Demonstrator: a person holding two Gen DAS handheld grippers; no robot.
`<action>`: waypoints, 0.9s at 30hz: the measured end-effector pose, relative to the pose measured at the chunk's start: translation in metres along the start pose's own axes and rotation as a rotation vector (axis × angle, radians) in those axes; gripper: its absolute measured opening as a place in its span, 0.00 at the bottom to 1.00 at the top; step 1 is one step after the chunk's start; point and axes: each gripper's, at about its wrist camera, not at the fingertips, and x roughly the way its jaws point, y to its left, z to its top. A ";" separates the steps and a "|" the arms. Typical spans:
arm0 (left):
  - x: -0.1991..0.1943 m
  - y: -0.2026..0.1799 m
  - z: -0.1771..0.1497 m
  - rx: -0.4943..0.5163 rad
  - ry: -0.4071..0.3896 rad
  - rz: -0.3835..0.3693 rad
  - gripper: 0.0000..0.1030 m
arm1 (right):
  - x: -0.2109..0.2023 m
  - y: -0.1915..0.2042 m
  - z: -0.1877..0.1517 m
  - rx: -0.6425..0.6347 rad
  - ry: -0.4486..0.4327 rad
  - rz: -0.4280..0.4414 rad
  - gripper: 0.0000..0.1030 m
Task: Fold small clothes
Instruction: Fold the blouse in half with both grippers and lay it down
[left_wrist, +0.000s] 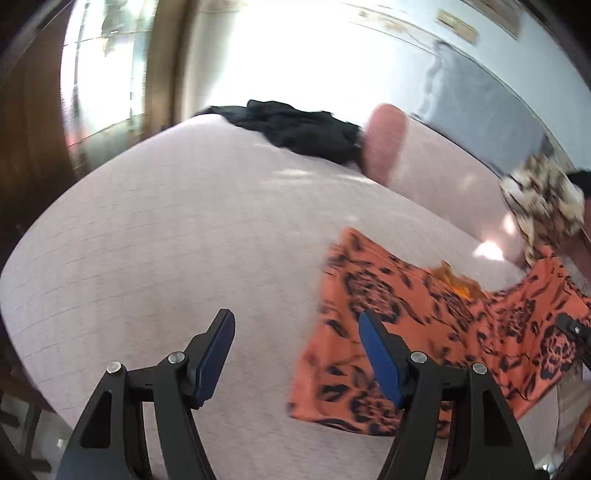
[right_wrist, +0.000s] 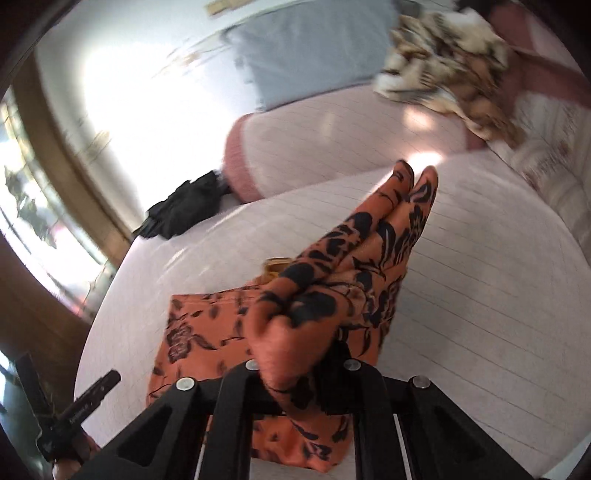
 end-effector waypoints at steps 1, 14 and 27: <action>0.002 0.021 0.002 -0.043 -0.021 0.053 0.69 | 0.004 0.032 -0.004 -0.071 0.004 0.019 0.12; 0.031 0.085 -0.004 -0.160 0.036 0.067 0.67 | 0.120 0.184 -0.084 -0.272 0.319 0.101 0.12; 0.004 0.060 -0.014 -0.085 0.040 -0.116 0.67 | 0.072 0.163 -0.117 -0.186 0.311 0.370 0.75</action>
